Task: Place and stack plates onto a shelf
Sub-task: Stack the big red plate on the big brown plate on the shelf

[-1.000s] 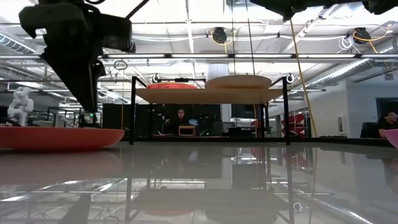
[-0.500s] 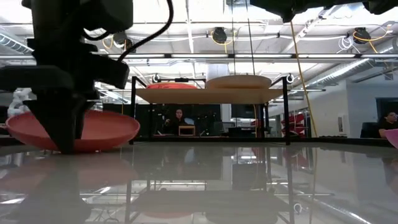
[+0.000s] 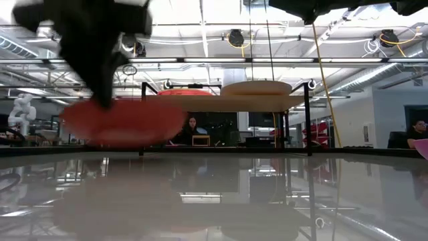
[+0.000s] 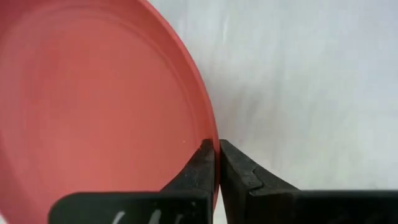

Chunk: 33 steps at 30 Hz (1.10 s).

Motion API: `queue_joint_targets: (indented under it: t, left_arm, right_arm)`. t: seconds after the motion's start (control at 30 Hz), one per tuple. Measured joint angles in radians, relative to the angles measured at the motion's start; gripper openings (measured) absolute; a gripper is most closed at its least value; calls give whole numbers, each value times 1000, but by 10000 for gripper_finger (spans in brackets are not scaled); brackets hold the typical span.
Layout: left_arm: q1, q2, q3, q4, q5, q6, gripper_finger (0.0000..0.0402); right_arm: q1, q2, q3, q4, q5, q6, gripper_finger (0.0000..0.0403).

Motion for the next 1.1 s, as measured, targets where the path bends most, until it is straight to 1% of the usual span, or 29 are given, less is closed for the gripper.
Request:
queue_joint_targets:
  t: [0.07, 0.17, 0.3, 0.37, 0.43, 0.5, 0.53, 0.7, 0.8, 0.97, 1.1]
  left_arm:
    - [-7, -24, 58, 8, -40, 76, 8]
    - [-12, -33, 160, -8, -153, 211, 8]
    - [14, -40, 286, 3, -343, 495, 8]
    - [50, -38, 324, 15, -393, 633, 8]
    - [107, -37, 356, 76, -400, 757, 8]
    - [176, -40, 371, 136, -386, 863, 8]
    - [218, -41, 373, 166, -360, 910, 8]
    - [420, -7, 373, 278, -166, 1153, 8]
    - [512, 38, 373, 377, -98, 1268, 8]
    - [595, 127, 373, 517, -34, 1376, 10]
    - [629, 184, 373, 569, 15, 1410, 12]
  right_arm:
    - [0, 0, 0, 8, 0, -1, 128]
    - [0, 0, 0, 26, -1, -4, 128]
    - [0, 0, 0, 60, -3, -6, 128]
    - [4, -1, 0, 75, -4, -12, 128]
    - [17, -8, 0, 81, -3, -36, 128]
    - [40, -28, 0, 83, -4, -72, 128]
    - [52, -43, 0, 84, -4, -89, 128]
    - [120, -126, 0, 88, -4, -147, 128]
    - [146, -155, 0, 85, -5, -163, 128]
    - [158, -157, 0, 79, -5, -187, 128]
    - [157, -157, 0, 73, -1, -190, 128]
